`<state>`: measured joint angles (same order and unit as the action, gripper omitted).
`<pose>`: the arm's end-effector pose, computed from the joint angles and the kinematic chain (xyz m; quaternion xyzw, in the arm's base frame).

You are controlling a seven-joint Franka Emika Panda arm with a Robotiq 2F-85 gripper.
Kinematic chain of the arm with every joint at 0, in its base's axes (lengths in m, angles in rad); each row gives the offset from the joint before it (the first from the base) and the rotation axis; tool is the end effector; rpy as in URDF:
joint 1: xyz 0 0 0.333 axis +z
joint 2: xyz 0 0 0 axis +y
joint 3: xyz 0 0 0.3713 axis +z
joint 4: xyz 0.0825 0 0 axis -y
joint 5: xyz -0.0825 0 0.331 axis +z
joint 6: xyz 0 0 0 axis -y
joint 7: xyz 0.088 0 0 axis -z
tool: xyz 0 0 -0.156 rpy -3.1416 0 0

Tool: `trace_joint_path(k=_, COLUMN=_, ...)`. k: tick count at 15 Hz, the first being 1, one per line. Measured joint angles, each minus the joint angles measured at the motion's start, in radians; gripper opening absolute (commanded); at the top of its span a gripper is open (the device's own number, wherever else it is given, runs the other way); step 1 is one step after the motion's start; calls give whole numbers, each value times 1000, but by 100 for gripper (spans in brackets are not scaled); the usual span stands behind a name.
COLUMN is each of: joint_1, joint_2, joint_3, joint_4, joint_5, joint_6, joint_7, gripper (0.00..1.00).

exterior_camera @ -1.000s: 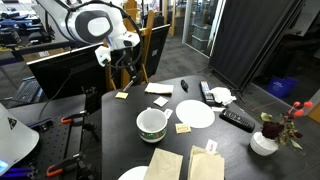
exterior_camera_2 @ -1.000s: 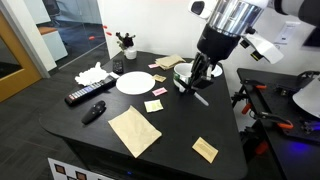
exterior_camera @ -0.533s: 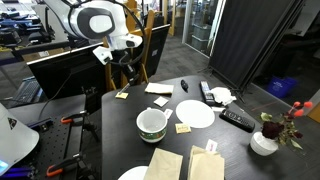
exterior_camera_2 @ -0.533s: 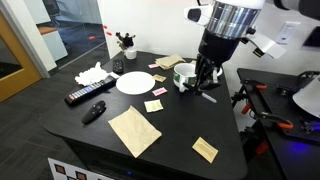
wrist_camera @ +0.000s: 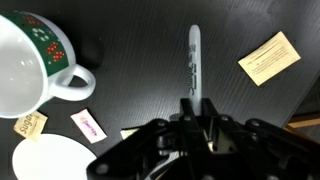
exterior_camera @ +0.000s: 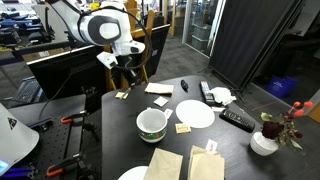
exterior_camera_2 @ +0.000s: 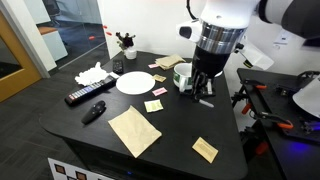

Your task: Remove the marker from the mug and place it on the table

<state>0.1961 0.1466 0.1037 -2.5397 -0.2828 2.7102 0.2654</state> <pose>0.4255 0.1362 0.2736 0.9881 0.1437 0.0274 0.0473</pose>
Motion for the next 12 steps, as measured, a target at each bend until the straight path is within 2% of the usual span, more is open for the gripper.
trace_joint_path(k=10, joint_1=54, joint_2=216, joint_3=-37, joint_4=144, joint_5=-25, joint_6=0, joint_7=18, gripper=4)
trace_joint_path(k=11, joint_1=62, joint_2=232, joint_3=-43, joint_4=155, joint_5=-24, joint_6=0, joint_7=18, gripper=40)
trace_joint_path(k=12, joint_1=69, joint_2=245, joint_3=-48, joint_4=164, joint_5=-24, joint_6=0, joint_7=18, gripper=42)
